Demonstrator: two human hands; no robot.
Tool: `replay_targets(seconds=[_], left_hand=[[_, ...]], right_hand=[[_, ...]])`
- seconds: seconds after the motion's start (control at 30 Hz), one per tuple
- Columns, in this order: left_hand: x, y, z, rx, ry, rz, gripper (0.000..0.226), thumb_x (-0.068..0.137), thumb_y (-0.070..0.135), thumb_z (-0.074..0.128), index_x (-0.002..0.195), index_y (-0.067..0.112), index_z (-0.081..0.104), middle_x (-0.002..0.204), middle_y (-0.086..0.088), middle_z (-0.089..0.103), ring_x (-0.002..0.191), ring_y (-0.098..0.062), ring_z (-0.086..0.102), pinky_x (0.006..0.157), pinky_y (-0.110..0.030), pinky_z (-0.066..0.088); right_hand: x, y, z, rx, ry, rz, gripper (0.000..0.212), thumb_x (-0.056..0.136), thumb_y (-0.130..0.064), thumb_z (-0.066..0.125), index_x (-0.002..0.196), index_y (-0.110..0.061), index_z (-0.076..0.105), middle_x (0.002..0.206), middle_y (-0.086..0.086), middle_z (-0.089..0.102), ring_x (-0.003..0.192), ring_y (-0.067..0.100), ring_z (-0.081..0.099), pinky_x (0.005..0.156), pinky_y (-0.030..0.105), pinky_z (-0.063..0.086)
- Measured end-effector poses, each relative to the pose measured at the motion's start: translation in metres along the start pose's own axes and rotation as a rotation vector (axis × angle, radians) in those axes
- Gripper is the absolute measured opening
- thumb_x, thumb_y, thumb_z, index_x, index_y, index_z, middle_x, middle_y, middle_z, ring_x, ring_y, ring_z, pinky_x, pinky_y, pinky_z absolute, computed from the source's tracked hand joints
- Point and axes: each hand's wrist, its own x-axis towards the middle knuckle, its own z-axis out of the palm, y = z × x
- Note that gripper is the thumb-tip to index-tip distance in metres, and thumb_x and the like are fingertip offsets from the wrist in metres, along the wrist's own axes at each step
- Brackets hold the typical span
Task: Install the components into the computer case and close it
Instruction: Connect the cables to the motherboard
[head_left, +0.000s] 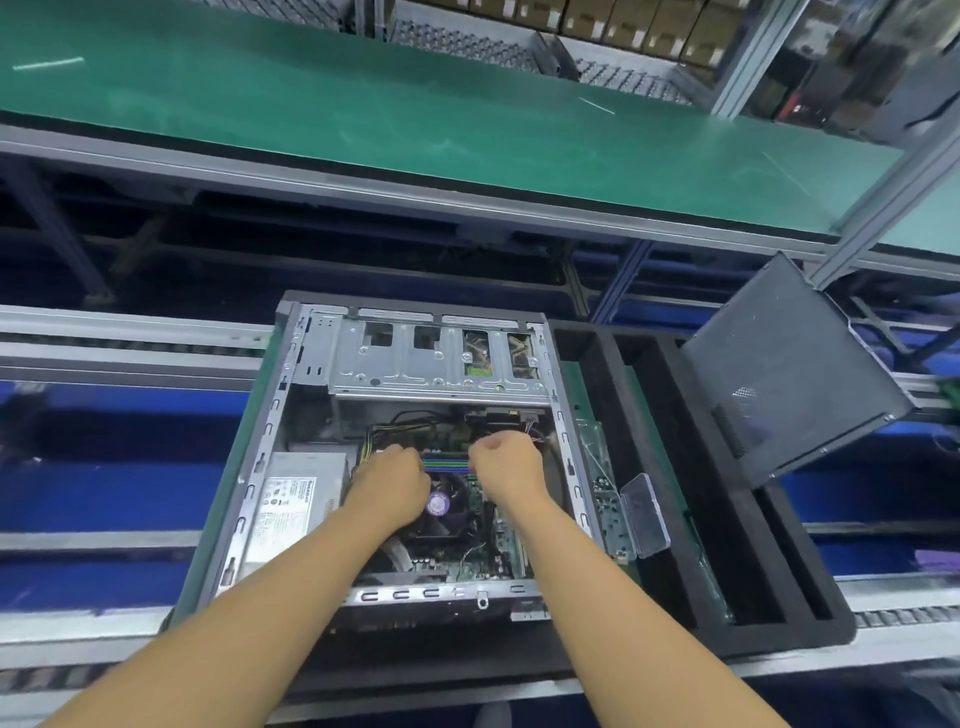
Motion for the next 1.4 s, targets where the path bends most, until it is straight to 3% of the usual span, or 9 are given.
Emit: replay_targets(seconds=[0.07, 0.2, 0.5, 0.77, 0.87, 1.0, 1.17, 1.3, 1.4], left_hand=[[-0.001, 0.001, 0.002, 0.022, -0.022, 0.012, 0.030, 0.095, 0.023, 0.044, 0.114, 0.012, 0.066, 0.117, -0.008, 0.062, 0.105, -0.027, 0.059, 0.088, -0.038, 0.049], [-0.003, 0.004, 0.003, 0.106, -0.028, 0.039, 0.027, 0.096, 0.028, 0.042, 0.104, 0.012, 0.062, 0.110, -0.008, 0.063, 0.097, -0.028, 0.060, 0.085, -0.039, 0.049], [-0.001, 0.004, 0.002, 0.024, -0.049, 0.004, 0.031, 0.095, 0.031, 0.042, 0.116, 0.018, 0.061, 0.117, -0.001, 0.063, 0.101, -0.022, 0.059, 0.092, -0.040, 0.046], [0.013, 0.007, -0.008, -0.070, -0.094, -0.035, 0.037, 0.093, 0.029, 0.047, 0.126, 0.016, 0.056, 0.126, -0.004, 0.058, 0.110, -0.023, 0.057, 0.094, -0.039, 0.048], [0.027, 0.009, -0.015, -0.165, -0.084, -0.057, 0.031, 0.096, 0.021, 0.044, 0.121, 0.011, 0.060, 0.113, -0.009, 0.065, 0.094, -0.025, 0.062, 0.086, -0.039, 0.052], [0.040, 0.009, -0.017, -0.083, -0.089, -0.063, 0.017, 0.096, 0.013, 0.049, 0.108, 0.006, 0.059, 0.103, -0.014, 0.065, 0.085, -0.028, 0.060, 0.076, -0.038, 0.053], [0.047, 0.017, -0.016, 0.024, -0.124, -0.014, 0.023, 0.098, 0.023, 0.057, 0.114, 0.008, 0.061, 0.113, -0.014, 0.063, 0.097, -0.032, 0.063, 0.076, -0.037, 0.052], [0.047, 0.018, -0.012, 0.028, -0.129, -0.009, 0.023, 0.096, 0.026, 0.059, 0.112, 0.009, 0.065, 0.109, -0.013, 0.066, 0.094, -0.031, 0.064, 0.070, -0.035, 0.049], [0.047, 0.016, -0.010, -0.006, -0.124, -0.034, 0.024, 0.096, 0.025, 0.057, 0.112, 0.009, 0.065, 0.111, -0.014, 0.064, 0.096, -0.032, 0.064, 0.074, -0.038, 0.052]], right_hand=[[0.005, -0.001, 0.006, 0.032, 0.008, 0.001, 0.027, 0.100, -0.012, 0.052, 0.098, -0.004, 0.078, 0.099, 0.010, 0.077, 0.065, 0.013, 0.058, 0.057, 0.023, 0.044], [0.016, -0.003, 0.020, -0.062, -0.010, -0.048, 0.021, 0.103, -0.011, 0.056, 0.116, -0.007, 0.072, 0.115, 0.010, 0.074, 0.100, 0.022, 0.068, 0.079, 0.024, 0.047], [0.038, 0.010, 0.032, -0.277, -0.045, -0.239, 0.030, 0.105, -0.014, 0.055, 0.133, -0.010, 0.064, 0.125, 0.011, 0.070, 0.109, 0.025, 0.067, 0.093, 0.035, 0.054], [0.059, 0.010, 0.040, -0.461, -0.179, -0.340, 0.016, 0.105, -0.012, 0.052, 0.116, -0.007, 0.063, 0.111, 0.017, 0.069, 0.098, 0.034, 0.065, 0.084, 0.042, 0.054], [0.068, 0.011, 0.042, -0.589, -0.189, -0.395, 0.014, 0.106, -0.015, 0.051, 0.109, -0.004, 0.060, 0.109, 0.020, 0.069, 0.097, 0.037, 0.065, 0.080, 0.042, 0.053], [0.076, 0.013, 0.043, -0.688, -0.237, -0.413, 0.020, 0.109, -0.018, 0.045, 0.115, -0.003, 0.056, 0.109, 0.023, 0.067, 0.096, 0.039, 0.065, 0.083, 0.046, 0.054], [0.086, 0.019, 0.034, -0.803, -0.275, -0.396, 0.009, 0.106, -0.015, 0.041, 0.111, -0.015, 0.049, 0.110, 0.017, 0.065, 0.091, 0.034, 0.059, 0.076, 0.039, 0.044], [0.089, 0.023, 0.028, -0.788, -0.303, -0.402, 0.007, 0.106, -0.015, 0.043, 0.099, -0.017, 0.044, 0.091, 0.010, 0.060, 0.091, 0.037, 0.065, 0.083, 0.043, 0.054], [0.086, 0.026, 0.030, -0.755, -0.270, -0.434, 0.007, 0.106, -0.017, 0.045, 0.101, -0.014, 0.048, 0.093, 0.014, 0.065, 0.087, 0.037, 0.065, 0.082, 0.046, 0.056]])
